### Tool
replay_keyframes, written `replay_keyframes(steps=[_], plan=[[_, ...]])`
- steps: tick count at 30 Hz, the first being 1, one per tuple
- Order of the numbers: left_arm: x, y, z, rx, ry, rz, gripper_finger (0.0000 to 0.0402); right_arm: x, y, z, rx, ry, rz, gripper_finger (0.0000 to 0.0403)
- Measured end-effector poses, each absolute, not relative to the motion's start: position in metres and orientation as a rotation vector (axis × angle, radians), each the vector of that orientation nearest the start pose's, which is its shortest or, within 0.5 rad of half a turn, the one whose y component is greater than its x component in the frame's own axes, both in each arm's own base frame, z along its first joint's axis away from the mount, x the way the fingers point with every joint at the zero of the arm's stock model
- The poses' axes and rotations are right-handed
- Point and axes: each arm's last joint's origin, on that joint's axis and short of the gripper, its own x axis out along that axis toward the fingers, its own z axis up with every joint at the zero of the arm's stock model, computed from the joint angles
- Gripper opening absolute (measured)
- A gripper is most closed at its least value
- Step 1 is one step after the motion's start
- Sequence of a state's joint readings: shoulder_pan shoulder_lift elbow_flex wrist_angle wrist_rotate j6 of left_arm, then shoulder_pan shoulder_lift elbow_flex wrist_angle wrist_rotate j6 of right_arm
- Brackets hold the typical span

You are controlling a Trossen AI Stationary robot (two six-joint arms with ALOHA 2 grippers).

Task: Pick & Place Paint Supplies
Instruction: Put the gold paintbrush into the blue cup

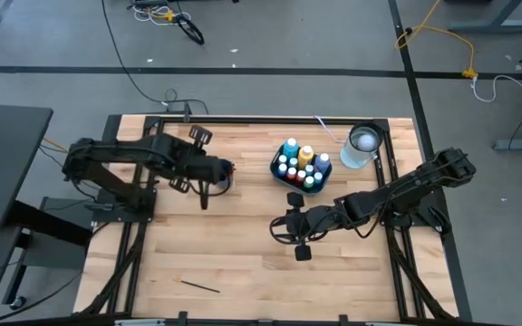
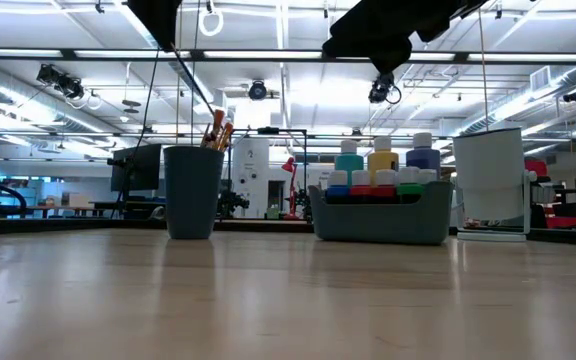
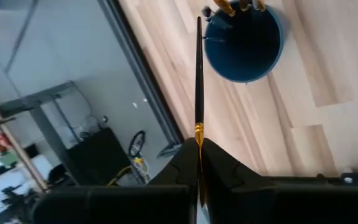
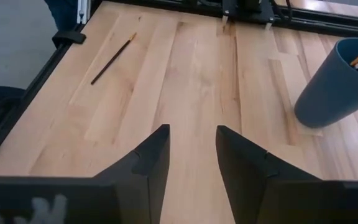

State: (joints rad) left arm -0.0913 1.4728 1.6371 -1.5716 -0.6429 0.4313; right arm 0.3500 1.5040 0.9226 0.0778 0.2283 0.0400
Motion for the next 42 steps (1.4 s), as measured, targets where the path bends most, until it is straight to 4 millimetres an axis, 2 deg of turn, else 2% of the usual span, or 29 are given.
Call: replay_keyframes(steps=[6, 8, 11, 15, 21, 28, 32, 38, 42], plan=[[0.242, 0.012, 0.370, 0.778, 1.480, 0.129, 0.0009, 0.307, 0.105, 0.236, -0.108, 0.485, 0.111, 0.0132], [0.241, 0.016, 0.362, 0.746, 1.514, 0.113, 0.0009, 0.307, 0.105, 0.236, -0.108, 0.485, 0.111, 0.0132], [0.243, 0.021, 0.340, 0.709, 1.566, 0.079, 0.0009, 0.307, 0.105, 0.236, -0.107, 0.485, 0.110, 0.0132], [0.250, 0.025, 0.314, 0.755, 1.567, 0.112, 0.0013, 0.307, 0.105, 0.236, -0.104, 0.483, 0.110, 0.0132], [0.261, 0.027, 0.297, 0.673, 1.471, 0.038, 0.0016, 0.307, 0.105, 0.236, -0.108, 0.482, 0.111, 0.0132], [0.262, 0.037, 0.280, 0.700, 1.486, 0.119, 0.0021, 0.307, 0.105, 0.237, -0.108, 0.481, 0.111, 0.0132], [0.264, 0.040, 0.280, 0.691, 1.464, 0.153, 0.0047, 0.307, 0.105, 0.237, -0.108, 0.481, 0.111, 0.0132], [0.273, 0.042, 0.283, 0.772, 1.386, 0.155, 0.0109, 0.307, 0.105, 0.237, -0.110, 0.481, 0.111, 0.0132], [0.280, 0.042, 0.287, 0.729, 1.286, 0.207, 0.0141, 0.307, 0.105, 0.237, -0.137, 0.479, 0.118, 0.0132]])
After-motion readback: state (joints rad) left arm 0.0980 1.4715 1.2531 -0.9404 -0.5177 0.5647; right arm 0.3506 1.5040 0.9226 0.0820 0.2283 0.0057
